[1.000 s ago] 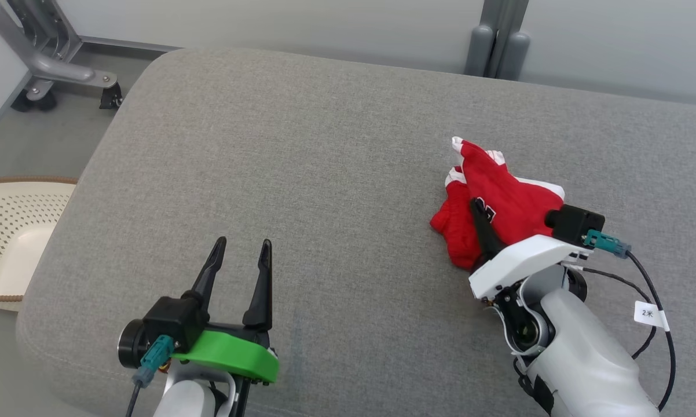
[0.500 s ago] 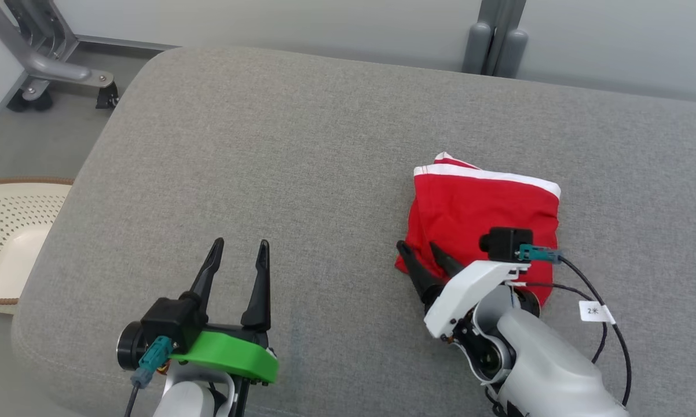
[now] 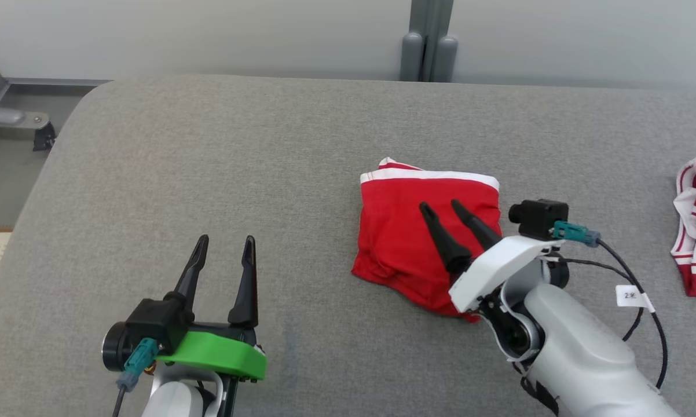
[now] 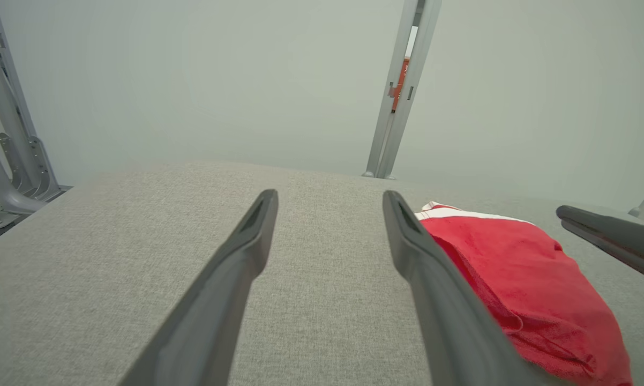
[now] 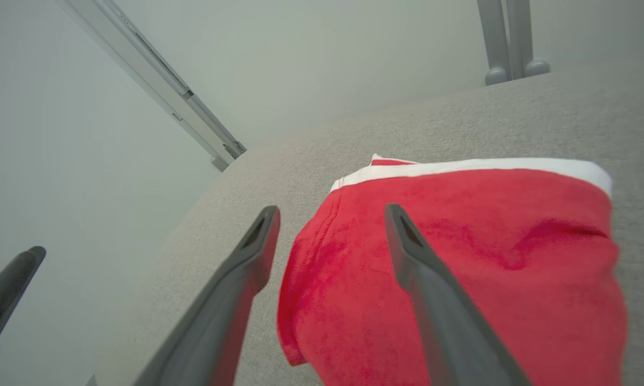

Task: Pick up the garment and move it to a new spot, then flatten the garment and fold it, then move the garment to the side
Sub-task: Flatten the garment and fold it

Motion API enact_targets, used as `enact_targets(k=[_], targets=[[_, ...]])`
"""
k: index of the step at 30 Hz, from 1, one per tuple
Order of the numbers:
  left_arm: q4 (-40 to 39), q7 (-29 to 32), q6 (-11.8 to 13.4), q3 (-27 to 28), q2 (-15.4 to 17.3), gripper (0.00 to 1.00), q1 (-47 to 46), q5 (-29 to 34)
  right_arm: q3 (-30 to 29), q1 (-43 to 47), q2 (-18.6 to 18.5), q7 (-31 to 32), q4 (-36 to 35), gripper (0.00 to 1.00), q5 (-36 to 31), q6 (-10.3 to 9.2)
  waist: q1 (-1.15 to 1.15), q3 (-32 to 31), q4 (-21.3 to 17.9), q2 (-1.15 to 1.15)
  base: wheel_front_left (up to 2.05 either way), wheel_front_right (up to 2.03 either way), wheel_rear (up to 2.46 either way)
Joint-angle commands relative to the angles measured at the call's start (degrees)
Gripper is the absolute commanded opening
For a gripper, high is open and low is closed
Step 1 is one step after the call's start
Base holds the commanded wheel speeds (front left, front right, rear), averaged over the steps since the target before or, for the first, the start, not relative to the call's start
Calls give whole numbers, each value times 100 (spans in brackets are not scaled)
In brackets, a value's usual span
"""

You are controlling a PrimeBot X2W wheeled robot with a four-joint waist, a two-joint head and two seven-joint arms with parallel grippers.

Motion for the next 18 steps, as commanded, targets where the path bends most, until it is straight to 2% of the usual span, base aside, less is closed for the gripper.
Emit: enact_targets(k=[1,5,9,18], targets=[[-38,0,-12,38,14,100,23,59,-144,61,-133,-91,-96,100,-209,1,0,-49,-325,0,0,0,0],[-129,0,-20,122,15,100,-41,90,-676,212,-393,-239,-339,100,-745,1,0,-28,-611,0,0,0,0],[-252,0,-16,189,14,100,-114,103,-1234,486,-546,-410,-634,100,-1700,1,0,-6,-834,0,0,0,0],[-362,0,47,238,16,100,-30,124,-2372,1413,-169,-559,-1707,100,-3147,-2,0,22,-1142,0,0,0,0]])
